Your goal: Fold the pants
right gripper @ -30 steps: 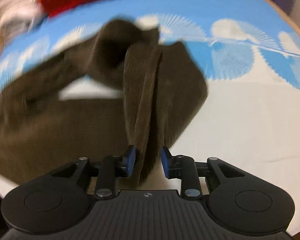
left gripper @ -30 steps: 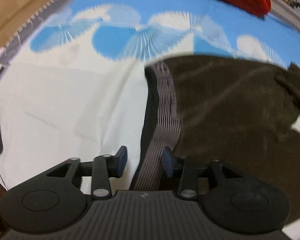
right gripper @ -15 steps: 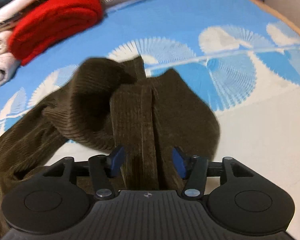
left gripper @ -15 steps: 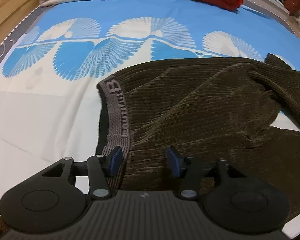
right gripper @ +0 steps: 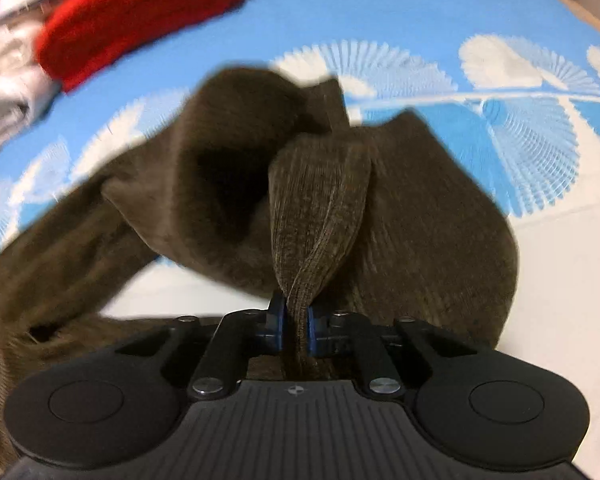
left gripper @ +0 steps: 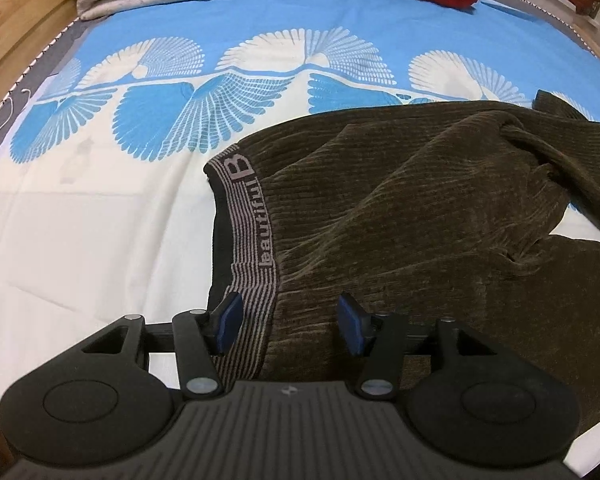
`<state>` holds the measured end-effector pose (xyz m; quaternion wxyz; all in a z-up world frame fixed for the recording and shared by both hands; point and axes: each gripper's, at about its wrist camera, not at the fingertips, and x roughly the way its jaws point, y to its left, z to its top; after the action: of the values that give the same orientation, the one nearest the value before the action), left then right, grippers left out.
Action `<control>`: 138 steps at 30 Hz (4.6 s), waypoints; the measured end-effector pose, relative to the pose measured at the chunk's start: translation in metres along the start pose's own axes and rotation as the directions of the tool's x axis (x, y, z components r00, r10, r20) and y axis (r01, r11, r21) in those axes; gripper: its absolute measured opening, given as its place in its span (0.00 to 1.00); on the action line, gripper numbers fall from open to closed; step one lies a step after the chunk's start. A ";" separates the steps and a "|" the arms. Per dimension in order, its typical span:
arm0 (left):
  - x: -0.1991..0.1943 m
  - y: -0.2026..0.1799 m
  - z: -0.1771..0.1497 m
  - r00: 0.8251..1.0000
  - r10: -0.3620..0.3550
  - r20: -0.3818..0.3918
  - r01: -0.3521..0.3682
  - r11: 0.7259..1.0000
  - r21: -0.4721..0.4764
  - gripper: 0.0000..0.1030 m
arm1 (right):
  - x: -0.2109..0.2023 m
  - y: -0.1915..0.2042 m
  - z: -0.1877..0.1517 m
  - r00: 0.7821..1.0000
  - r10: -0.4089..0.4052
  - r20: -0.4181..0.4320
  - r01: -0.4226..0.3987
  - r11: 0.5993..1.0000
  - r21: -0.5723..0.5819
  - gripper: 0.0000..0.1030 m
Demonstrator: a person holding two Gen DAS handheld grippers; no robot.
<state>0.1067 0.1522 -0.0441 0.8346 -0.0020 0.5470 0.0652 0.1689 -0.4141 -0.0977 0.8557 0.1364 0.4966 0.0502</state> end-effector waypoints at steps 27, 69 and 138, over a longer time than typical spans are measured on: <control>-0.006 -0.047 0.003 1.000 -0.011 0.019 0.011 0.999 0.040 0.56 | -0.127 -0.275 -0.115 0.992 -0.126 -0.010 0.097 0.712 0.695 0.34; -0.001 -0.042 0.003 1.000 0.007 0.003 -0.007 0.999 0.050 0.59 | -0.186 -0.259 -0.117 0.803 -0.595 0.044 0.332 0.507 0.796 0.00; 0.000 -0.095 0.016 0.986 -0.142 0.084 0.134 0.986 0.102 0.05 | -0.016 -0.082 0.014 0.973 -0.030 0.230 -0.057 0.931 0.360 0.08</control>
<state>0.1322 0.0590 -0.0440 0.8603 0.0034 0.5094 -0.0193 0.1695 -0.4984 -0.1010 0.8672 0.3011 0.3930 -0.0532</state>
